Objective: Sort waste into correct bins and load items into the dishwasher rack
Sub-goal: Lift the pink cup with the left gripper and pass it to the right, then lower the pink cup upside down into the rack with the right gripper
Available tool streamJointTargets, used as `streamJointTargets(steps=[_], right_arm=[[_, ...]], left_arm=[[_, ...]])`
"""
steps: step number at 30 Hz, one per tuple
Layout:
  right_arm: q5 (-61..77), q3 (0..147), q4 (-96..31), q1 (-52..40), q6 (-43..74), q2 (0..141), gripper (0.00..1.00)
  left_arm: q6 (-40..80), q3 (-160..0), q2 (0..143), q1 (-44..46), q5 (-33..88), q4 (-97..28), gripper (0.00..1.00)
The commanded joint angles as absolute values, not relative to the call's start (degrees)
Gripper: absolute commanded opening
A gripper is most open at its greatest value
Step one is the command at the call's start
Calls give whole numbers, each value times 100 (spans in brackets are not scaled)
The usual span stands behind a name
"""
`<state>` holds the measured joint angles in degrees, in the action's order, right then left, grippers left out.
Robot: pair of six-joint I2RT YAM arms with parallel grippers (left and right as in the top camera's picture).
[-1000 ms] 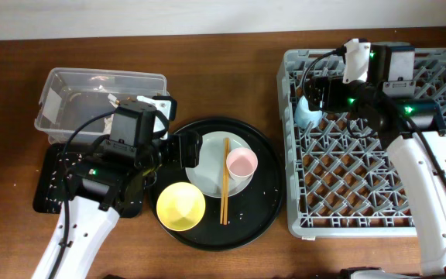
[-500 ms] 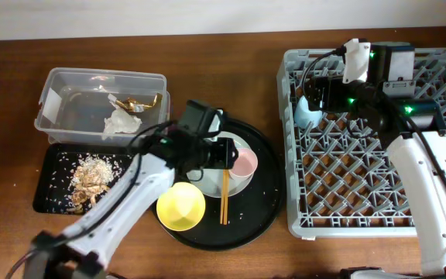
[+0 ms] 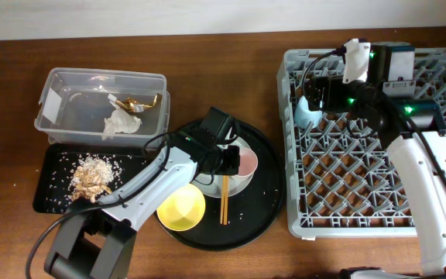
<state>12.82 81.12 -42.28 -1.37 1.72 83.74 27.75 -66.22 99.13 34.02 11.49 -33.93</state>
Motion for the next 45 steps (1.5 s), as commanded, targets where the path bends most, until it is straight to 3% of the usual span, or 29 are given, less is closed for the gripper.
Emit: streamJointTargets(steps=[1, 4, 9, 12, 14, 17, 21, 23, 25, 27, 32, 36, 40, 44, 45], right_arm=[[1330, 8156, -4228, -152, 200, 8401, 98], [1330, 8156, -4228, -152, 200, 8401, 98], [1330, 8156, -4228, -152, 200, 8401, 98], [1330, 8156, -4228, -152, 200, 8401, 98], [1330, 8156, -4228, -152, 200, 8401, 98], [1332, 8156, -4228, -152, 200, 8401, 98], [1806, 8156, -4473, -152, 493, 8399, 98], [3441, 8158, -5190, -148, 480, 8394, 98], [7363, 8169, -5629, -141, -1476, 8359, 98], [8886, 8169, -5548, -143, -1780, 8311, 97], [8892, 8167, -5594, -985, -2023, 8285, 94], [8766, 8167, -5596, -1098, -2102, 8285, 93], [8761, 8165, -5612, -1358, -2104, 8285, 92], [8761, 8167, -5463, -1463, -2099, 8285, 67], [8737, 8167, -5457, -1459, -2102, 8285, 66]], left_arm=[[2783, -6604, 9974, 3426, 956, -3389, 19], [2781, -6604, 9974, 3426, 961, -3409, 1], [2777, -6788, 9732, 3282, 1586, -3411, 1], [2779, -7089, 8746, 2832, 2091, -3409, 0], [2508, -7094, 8060, 2202, 3439, -3413, 1], [2095, -7094, 7854, 755, 6412, -3409, 0], [1802, -7091, 7909, 545, 8130, -3208, 1], [1806, -7094, 7909, 545, 8121, -3148, 1], [1815, -7094, 7909, 515, 8079, -3035, 1], [1876, -7094, 7909, 187, 8088, -2998, 1], [1874, -7091, 7909, 322, 8128, -3004, 1], [1874, -7091, 7909, 727, 8377, -3004, 2], [1874, -7091, 7909, 1149, 7900, -3000, 2], [1872, -7091, 7909, 1201, 7815, -3002, 1], [1870, -7091, 7909, 1201, 7815, -3002, 1]])
